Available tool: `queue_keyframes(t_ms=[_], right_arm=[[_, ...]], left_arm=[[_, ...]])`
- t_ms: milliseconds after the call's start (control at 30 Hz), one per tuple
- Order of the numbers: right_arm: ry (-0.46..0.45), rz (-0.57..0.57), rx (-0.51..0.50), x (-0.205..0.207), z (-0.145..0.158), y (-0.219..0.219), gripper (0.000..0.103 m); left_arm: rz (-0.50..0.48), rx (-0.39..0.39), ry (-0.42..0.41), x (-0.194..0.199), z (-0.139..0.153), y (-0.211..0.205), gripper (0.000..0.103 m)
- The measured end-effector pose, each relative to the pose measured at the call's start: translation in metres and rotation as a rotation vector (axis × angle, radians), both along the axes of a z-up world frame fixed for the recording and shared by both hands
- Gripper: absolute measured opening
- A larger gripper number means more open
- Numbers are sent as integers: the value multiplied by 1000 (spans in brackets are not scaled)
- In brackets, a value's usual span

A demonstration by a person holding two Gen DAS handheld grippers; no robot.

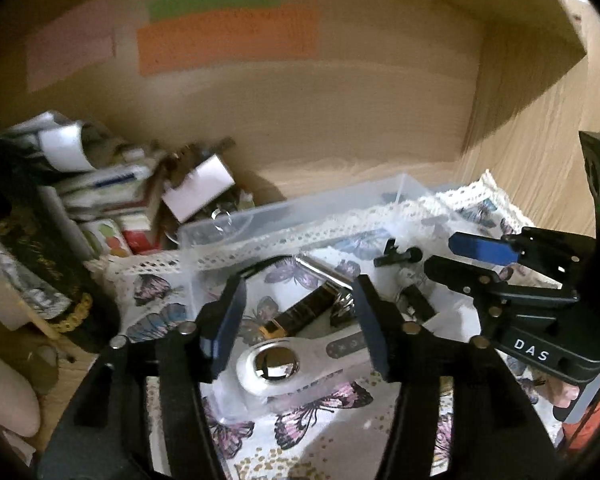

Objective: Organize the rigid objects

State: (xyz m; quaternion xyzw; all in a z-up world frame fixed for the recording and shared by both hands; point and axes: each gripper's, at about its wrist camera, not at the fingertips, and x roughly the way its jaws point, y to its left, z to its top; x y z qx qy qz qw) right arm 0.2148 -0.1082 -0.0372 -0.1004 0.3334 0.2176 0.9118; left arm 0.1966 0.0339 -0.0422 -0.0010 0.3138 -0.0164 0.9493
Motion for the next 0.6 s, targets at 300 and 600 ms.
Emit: queue_keyframes(t_ms=[300, 600], right_arm=[[-150, 13, 92, -59, 47, -19, 51], [-328, -13, 172, -131, 82, -42, 83]], left_arm=[[17, 23, -163, -59, 39, -6, 73], [39, 36, -331, -125, 63, -21, 100]])
